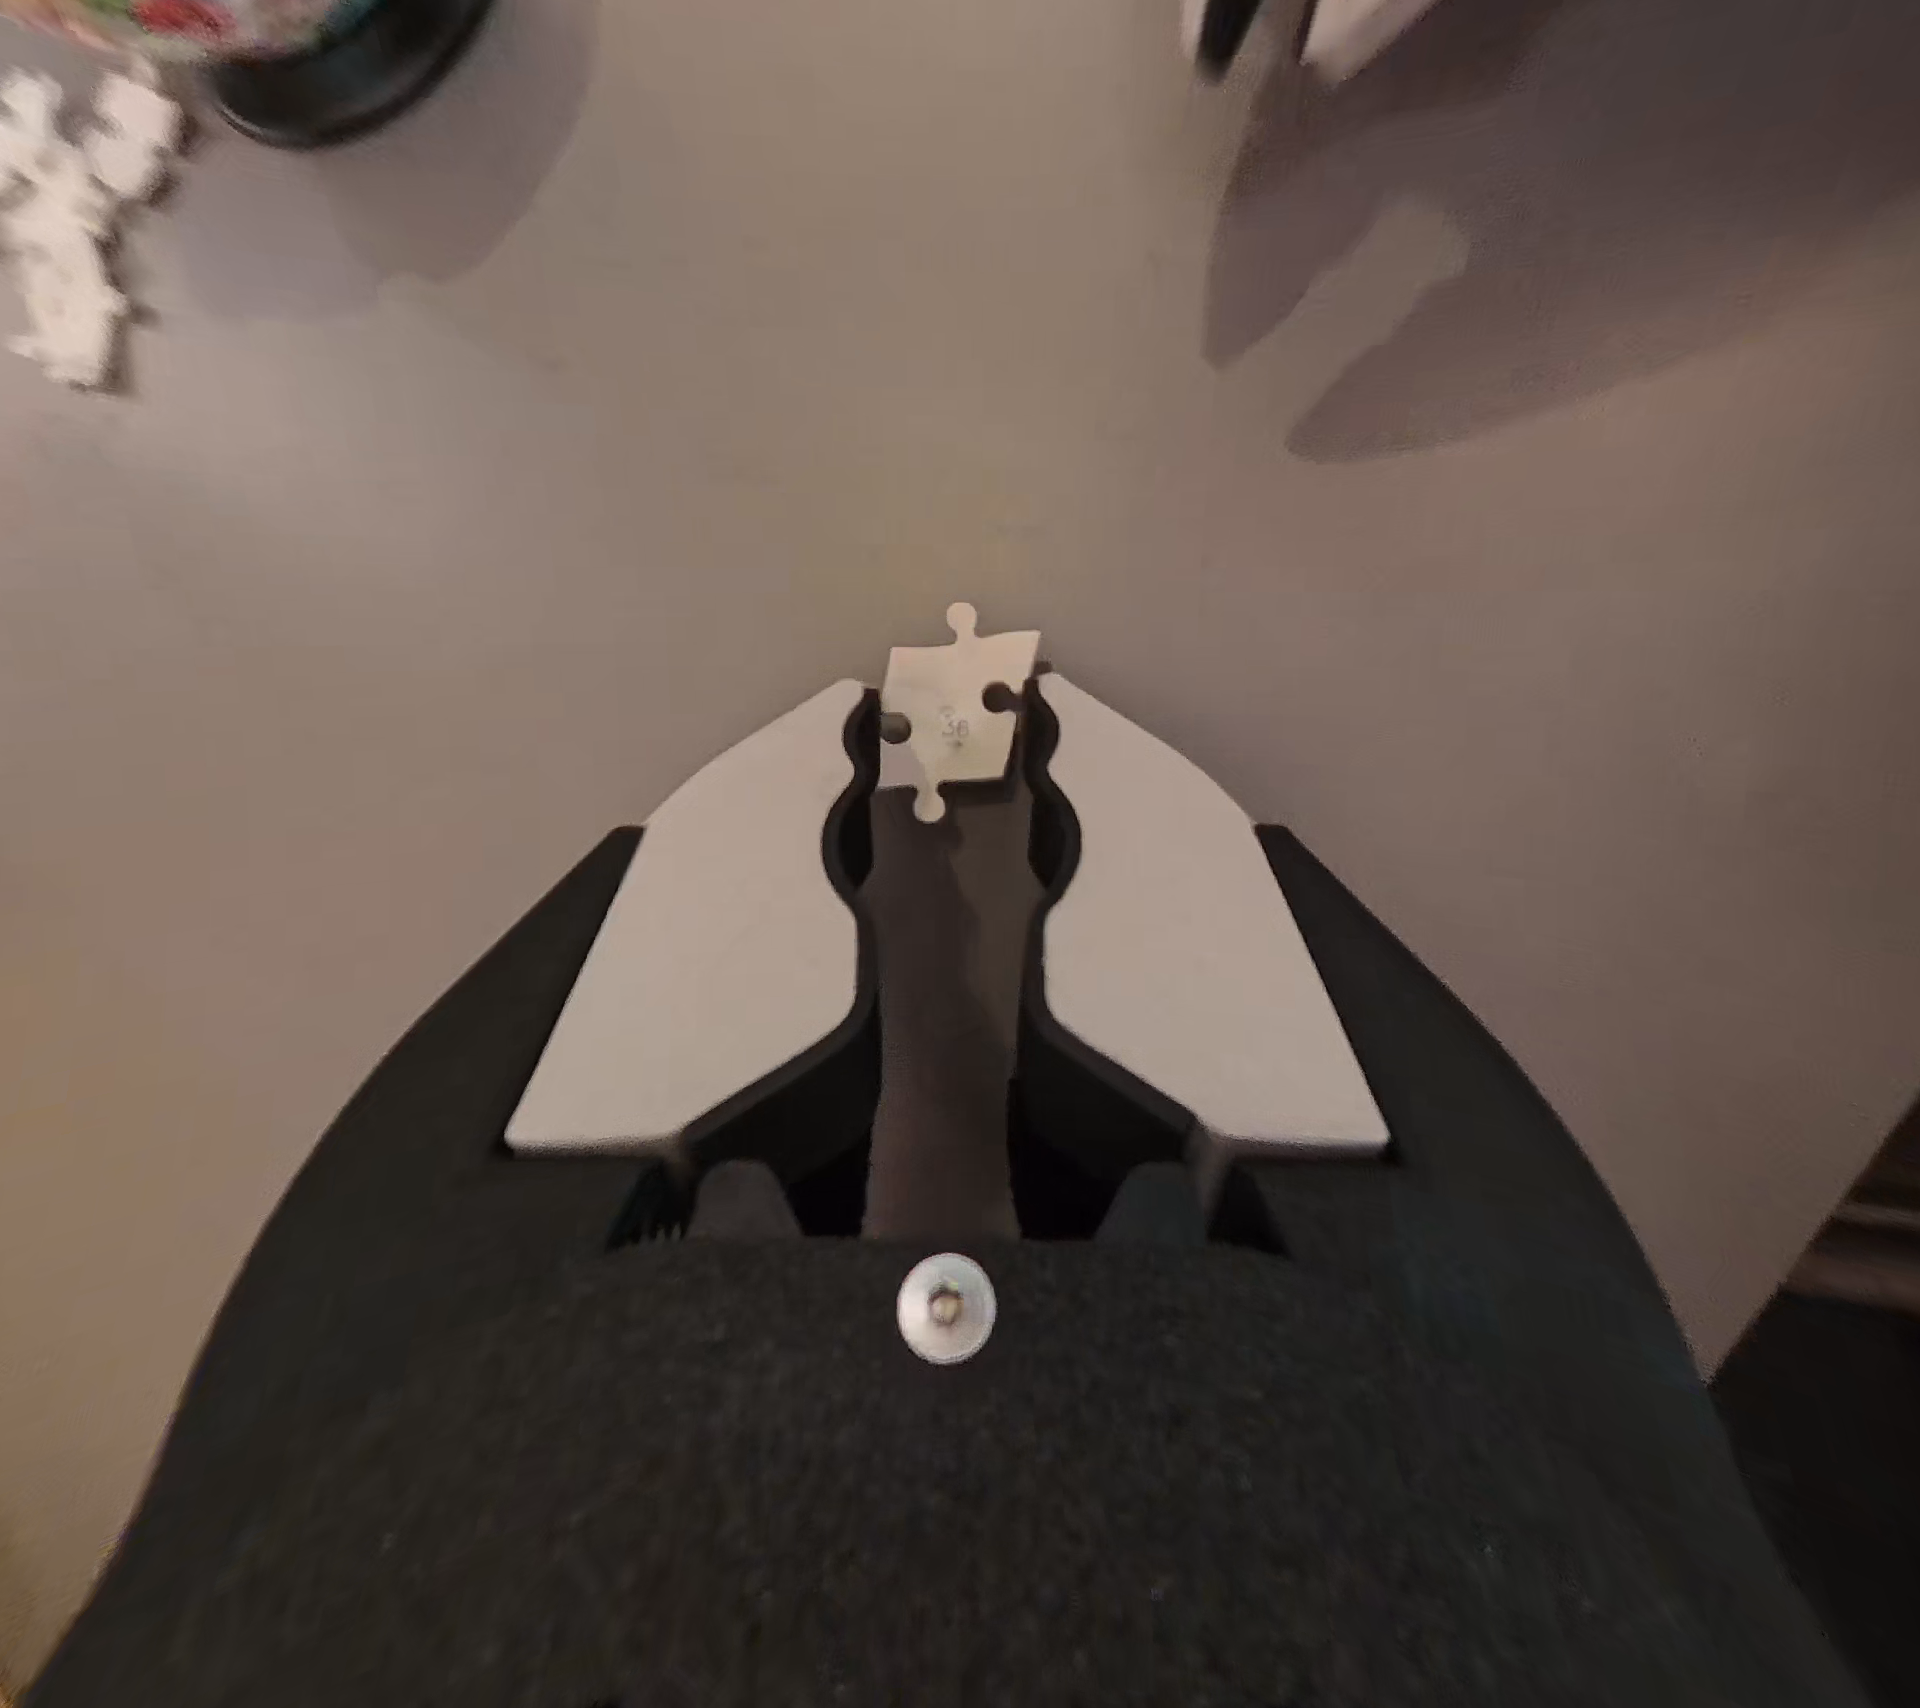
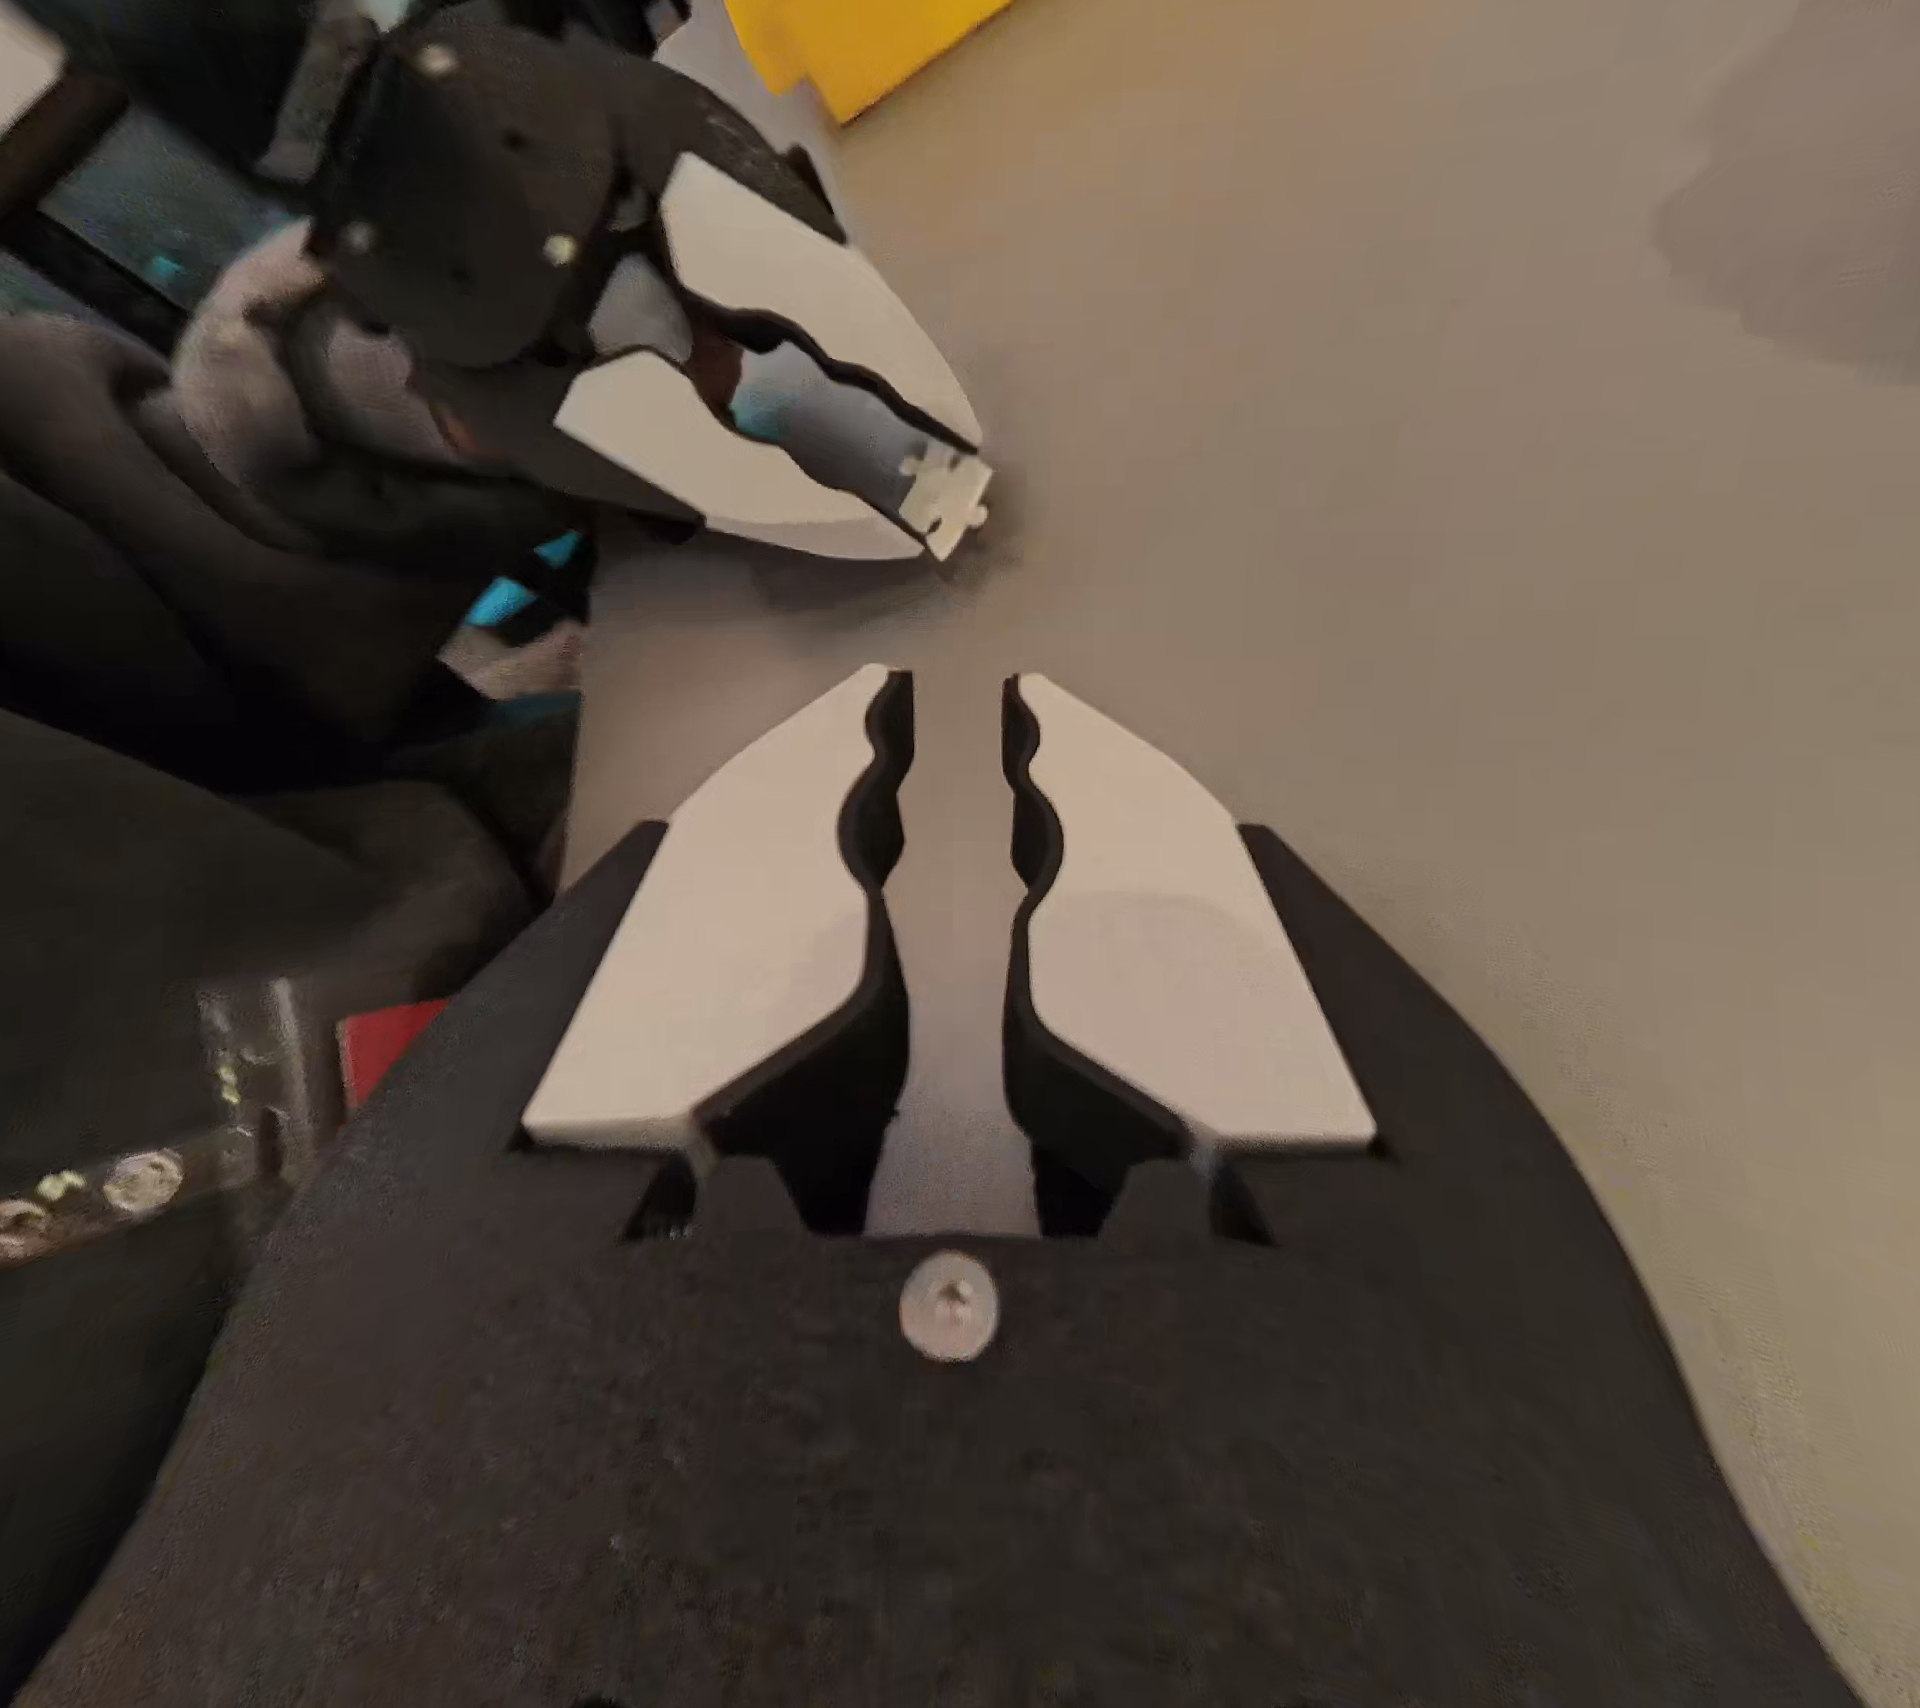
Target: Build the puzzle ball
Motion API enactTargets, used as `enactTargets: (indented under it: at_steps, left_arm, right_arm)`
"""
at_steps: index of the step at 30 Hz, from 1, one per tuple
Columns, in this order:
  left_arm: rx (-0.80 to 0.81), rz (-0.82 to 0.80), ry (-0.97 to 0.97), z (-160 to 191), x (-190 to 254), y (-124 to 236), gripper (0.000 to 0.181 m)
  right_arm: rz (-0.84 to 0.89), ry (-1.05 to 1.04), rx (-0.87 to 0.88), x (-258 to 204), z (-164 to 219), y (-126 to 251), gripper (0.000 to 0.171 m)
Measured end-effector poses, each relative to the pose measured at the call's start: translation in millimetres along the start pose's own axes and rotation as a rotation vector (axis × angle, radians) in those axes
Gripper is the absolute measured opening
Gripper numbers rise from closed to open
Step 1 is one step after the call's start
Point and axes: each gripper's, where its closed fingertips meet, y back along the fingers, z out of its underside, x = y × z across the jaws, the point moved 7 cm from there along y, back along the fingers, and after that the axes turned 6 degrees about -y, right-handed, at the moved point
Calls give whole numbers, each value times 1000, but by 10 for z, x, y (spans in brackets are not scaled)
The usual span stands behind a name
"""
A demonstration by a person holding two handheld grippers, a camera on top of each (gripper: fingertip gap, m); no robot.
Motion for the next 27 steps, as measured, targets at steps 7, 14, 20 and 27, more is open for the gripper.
enactTargets:
  at_steps: [7,14,20,27]
  left_arm:
    - [76,-174,-169,-423,143,173,25]
    - [104,-217,-183,-509,218,170,25]
    - [119,-233,-201,-551,256,181,23]
    - [144,-218,-154,-511,227,192,0]
  right_arm:
    - [-208,-204,6,-51,-331,-206,7]
    - [-200,-246,-35,-30,-238,-221,6]
    - [-232,-277,-46,-47,-172,-249,4]
    - [-174,-219,-53,-14,-183,-181,2]
